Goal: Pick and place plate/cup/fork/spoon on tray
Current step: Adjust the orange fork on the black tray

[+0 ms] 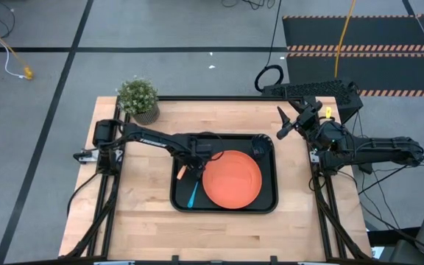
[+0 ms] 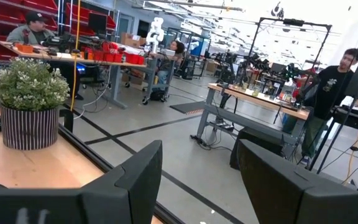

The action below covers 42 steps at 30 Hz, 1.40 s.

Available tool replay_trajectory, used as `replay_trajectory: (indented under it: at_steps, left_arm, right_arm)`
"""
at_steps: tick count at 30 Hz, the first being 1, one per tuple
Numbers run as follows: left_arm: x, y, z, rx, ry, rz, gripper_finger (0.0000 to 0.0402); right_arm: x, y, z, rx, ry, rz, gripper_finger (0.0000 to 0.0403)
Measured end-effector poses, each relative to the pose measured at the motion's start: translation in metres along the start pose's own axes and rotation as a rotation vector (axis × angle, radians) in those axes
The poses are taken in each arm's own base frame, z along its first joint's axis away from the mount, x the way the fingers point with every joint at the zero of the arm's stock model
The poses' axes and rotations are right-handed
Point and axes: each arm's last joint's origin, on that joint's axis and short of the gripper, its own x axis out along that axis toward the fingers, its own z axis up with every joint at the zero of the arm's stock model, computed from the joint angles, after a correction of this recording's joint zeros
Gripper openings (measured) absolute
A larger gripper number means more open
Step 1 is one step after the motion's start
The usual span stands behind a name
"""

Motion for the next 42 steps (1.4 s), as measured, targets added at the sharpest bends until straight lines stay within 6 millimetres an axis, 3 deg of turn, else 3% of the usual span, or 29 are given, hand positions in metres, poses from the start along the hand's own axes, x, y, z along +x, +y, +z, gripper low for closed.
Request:
replay_trajectory:
  at_steps: [4,11,21,24,28,37,42]
  left_arm:
    - [-0.001,0.001,0.002,0.010,0.003,-0.008,0.0141]
    - [-0.003,0.001,0.005,0.037,0.007,-0.019,0.0046]
    - [-0.022,0.010,0.008,0.021,-0.013,-0.089,0.0059]
    - [-0.034,0.013,0.008,0.015,-0.048,-0.118,0.0070]
    - [-0.054,0.013,0.011,0.028,-0.145,-0.207,0.0049]
    - [-0.115,0.012,0.019,0.082,-0.440,-0.569,0.0047]
    - [-0.146,0.012,0.017,0.141,-0.583,-0.730,0.0050]
  right_arm:
    - [0.000,0.000,0.000,0.000,0.000,0.000,0.0201]
    - [0.000,0.000,0.000,0.000,0.000,0.000,0.0201]
    - [0.000,0.000,0.000,-0.002,0.000,0.000,0.0201]
    - [0.000,0.000,0.000,-0.003,0.000,0.000,0.0201]
    - [0.000,0.000,0.000,-0.002,0.000,0.000,0.0201]
    - [0.000,0.001,-0.002,-0.019,0.011,0.017,0.0201]
    - [0.000,0.013,-0.004,-0.044,-0.040,0.343,0.0201]
